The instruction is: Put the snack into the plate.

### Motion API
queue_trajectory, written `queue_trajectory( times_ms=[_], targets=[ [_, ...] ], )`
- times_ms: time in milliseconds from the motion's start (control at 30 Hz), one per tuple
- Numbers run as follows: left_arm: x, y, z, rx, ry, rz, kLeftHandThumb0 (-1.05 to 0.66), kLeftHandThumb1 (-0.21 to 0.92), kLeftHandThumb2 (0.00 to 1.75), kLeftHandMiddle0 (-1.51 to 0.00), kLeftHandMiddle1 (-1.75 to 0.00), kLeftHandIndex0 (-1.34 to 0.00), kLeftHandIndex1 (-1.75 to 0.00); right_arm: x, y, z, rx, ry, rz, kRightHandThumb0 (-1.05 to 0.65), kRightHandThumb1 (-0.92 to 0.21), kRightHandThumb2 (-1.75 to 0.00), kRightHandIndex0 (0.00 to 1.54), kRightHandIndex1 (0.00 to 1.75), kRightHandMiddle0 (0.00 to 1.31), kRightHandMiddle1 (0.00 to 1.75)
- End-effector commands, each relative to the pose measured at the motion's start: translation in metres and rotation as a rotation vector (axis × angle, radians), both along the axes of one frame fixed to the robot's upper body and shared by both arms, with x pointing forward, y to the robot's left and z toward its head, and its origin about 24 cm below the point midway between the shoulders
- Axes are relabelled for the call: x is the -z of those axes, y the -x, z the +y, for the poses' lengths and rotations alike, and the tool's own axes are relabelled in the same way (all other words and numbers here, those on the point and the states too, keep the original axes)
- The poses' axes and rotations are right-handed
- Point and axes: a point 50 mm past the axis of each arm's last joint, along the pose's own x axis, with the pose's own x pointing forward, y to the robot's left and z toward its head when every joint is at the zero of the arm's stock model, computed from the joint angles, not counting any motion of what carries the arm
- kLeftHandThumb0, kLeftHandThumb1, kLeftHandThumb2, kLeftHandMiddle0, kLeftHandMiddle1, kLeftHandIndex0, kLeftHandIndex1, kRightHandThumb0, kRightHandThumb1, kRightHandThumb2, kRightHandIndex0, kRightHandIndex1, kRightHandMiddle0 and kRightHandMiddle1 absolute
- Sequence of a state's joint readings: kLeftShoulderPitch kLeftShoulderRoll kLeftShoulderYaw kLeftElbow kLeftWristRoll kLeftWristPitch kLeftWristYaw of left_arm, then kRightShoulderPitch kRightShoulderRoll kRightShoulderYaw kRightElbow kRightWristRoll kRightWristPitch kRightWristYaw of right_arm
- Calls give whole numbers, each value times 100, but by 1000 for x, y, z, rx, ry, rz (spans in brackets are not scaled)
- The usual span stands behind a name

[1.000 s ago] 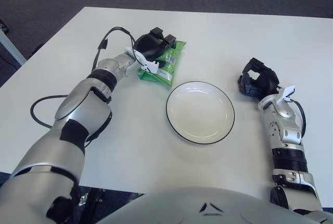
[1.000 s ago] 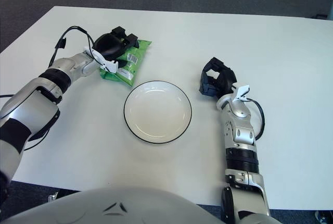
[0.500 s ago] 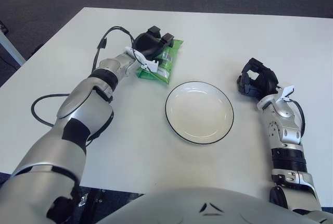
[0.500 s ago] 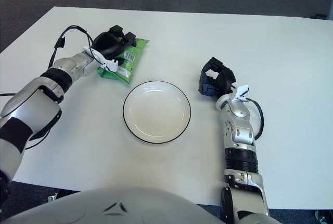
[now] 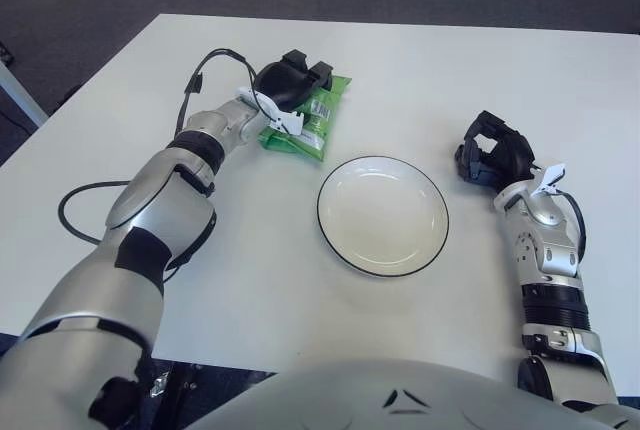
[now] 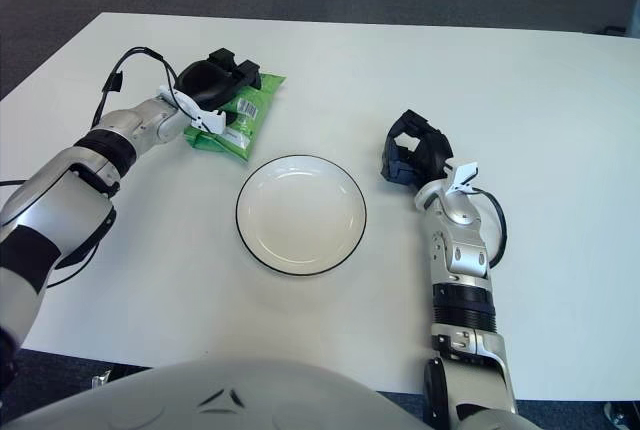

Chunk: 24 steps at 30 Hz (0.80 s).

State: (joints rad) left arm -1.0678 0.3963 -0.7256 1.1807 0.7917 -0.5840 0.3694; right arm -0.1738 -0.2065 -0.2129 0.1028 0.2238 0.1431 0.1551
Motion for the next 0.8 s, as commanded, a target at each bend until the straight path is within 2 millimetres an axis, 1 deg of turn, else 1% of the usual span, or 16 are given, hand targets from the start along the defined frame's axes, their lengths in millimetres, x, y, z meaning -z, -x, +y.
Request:
queue_trajectory(
  times_ms=[0,33,67,133,267,333,367,433,533,767],
  targets=[
    [29,9,11,-37,-49,125,0,-10,173,-95,-159,-72,-175,29,12,-1,21,-44,122,-49,-30,-133,130,175,62,175],
    [29,9,11,-41,-42,127,0,-10,173,-95,-159,-72,-175,29,12,-1,21,-44,122,-49,-30,-133,130,175,63,175],
    [25,9,11,-36,-8,130,0,-8,170,-94,-158,-70,-175,29,13,-1,19,-45,122,-49,-30,-133,130,175,63,175],
    [20,9,11,-24,42,132,0,-7,170,-93,-159,-69,-175,29,13,-1,16,-46,122,-49,-30,-133,130,175,63,175],
    [11,11,12,11,117,118,0,-2,167,-87,-166,-66,-175,30,12,-1,12,-52,122,-49,-30,-133,129,175,63,175],
    [3,13,13,37,168,80,0,2,164,-82,-170,-63,-175,30,12,-2,11,-53,120,-49,-30,-133,129,175,63,175],
    [-3,13,15,52,200,59,0,3,163,-81,-171,-62,-175,30,12,-2,11,-50,119,-49,-30,-133,129,175,62,175],
    [-14,14,17,74,241,35,0,5,162,-81,-170,-60,-175,30,12,-2,12,-45,118,-49,-31,-133,129,175,62,175],
    [-25,16,18,102,280,15,0,2,163,-85,-166,-62,-175,29,12,-2,12,-42,117,-48,-31,-133,129,175,62,175],
    [-38,21,19,134,362,-10,0,-1,165,-90,-162,-64,-175,30,11,-2,12,-49,116,-48,-31,-132,129,175,62,175]
  ],
)
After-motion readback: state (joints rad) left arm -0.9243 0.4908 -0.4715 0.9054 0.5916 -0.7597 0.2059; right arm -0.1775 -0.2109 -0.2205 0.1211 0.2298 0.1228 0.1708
